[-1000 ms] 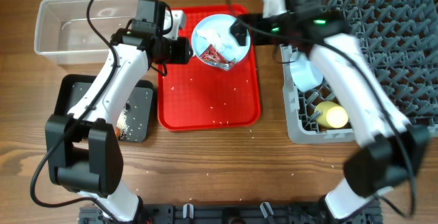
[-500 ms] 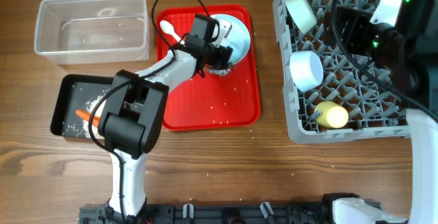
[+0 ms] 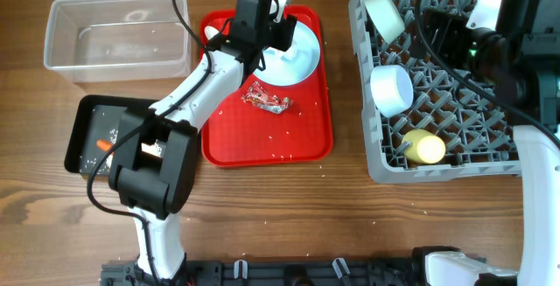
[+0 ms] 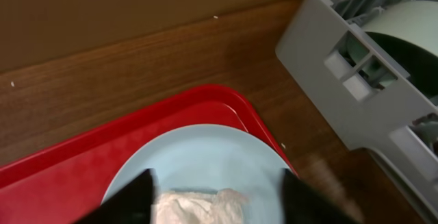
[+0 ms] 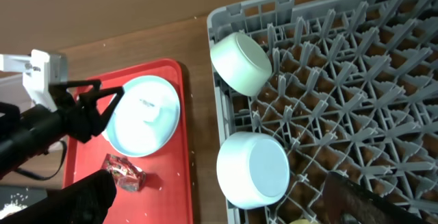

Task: Sort waste into correct bins and load items into the dishwasher rack
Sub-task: 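Drop the tissue into the clear plastic bin with the left gripper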

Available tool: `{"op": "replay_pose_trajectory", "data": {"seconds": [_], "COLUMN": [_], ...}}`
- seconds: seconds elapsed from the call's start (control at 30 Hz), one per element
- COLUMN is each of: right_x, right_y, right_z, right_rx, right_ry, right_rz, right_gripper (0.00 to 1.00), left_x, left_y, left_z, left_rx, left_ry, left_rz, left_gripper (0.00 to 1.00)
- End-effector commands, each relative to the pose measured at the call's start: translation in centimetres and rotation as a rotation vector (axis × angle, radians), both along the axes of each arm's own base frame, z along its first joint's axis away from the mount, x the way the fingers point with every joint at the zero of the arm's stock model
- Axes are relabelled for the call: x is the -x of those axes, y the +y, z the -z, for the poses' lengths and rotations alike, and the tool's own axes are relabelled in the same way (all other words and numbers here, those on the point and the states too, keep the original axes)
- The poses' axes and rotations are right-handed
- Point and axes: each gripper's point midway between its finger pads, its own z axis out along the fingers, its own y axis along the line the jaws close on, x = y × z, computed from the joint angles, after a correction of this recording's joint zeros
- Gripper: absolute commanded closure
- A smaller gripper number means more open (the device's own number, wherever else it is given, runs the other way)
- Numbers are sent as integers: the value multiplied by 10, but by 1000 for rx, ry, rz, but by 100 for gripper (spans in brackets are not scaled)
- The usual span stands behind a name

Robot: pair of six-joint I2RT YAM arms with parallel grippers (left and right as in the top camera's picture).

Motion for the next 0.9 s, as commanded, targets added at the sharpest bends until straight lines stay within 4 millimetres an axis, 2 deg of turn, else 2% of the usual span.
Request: {"op": "replay_pose_trajectory", "data": {"seconds": [0.0,0.1,0.17,0.2,0.23,0.27,0.3,0.37,0.47,0.5,0.53,0.57,0.6,0.63,0.7,0.73,0.77,0.8,0.83,0.87], "right_x": [-1,0,0,0,1,1,1,1,0,-1,-1,-2,-3,-3,-3,-3,-3,-3,-3,-2], "right_y": [-5,-5,-5,-5,-5,-5,-5,-5,-5,-5,-5,-5,-4,-4,-4,-4,-4,-4,-4,-4], "right_z": [10,11,11,11,12,12,13,12,11,11,10,9,8,8,8,8,8,8,9,9], "right_rx": [22,22,22,23,23,31,35,35,35,35,34,32,32,28,26,26,26,26,27,28], "right_ry": [31,38,41,41,44,45,45,45,38,34,29,24,19,19,19,20,20,21,23,26], "right_rz": [8,8,8,7,7,-1,-5,-5,-5,-5,-4,-3,-3,-5,-3,-3,-3,-3,-3,-4], "right_gripper": [0,0,0,0,0,0,0,0,0,0,0,0,0,0,0,0,0,0,0,0], "left_x": [-1,2,2,2,3,3,2,4,15,22,29,33,35,41,45,45,42,34,28,20], "left_y": [1,0,-2,-3,-5,-7,-7,3,52,84,118,161,192,238,283,298,306,316,320,323], "left_z": [85,111,129,129,129,124,115,70,-40,-83,-111,-124,-121,-100,-61,-45,-31,-13,-6,-2], "left_rx": [-43,-55,-62,-61,-61,-45,-29,-8,50,79,85,62,35,2,-25,-30,-34,-34,-33,-27], "left_ry": [119,157,172,170,169,167,167,154,95,58,31,21,36,111,224,260,285,297,292,272], "left_rz": [8,14,16,18,22,12,0,-38,-147,-206,-277,-379,-456,-554,-642,-673,-689,-707,-712,-715], "left_gripper": [33,28,29,45,85,96,96,96,96,96,96,96,96,96,96,88,59,19,0,0]}}
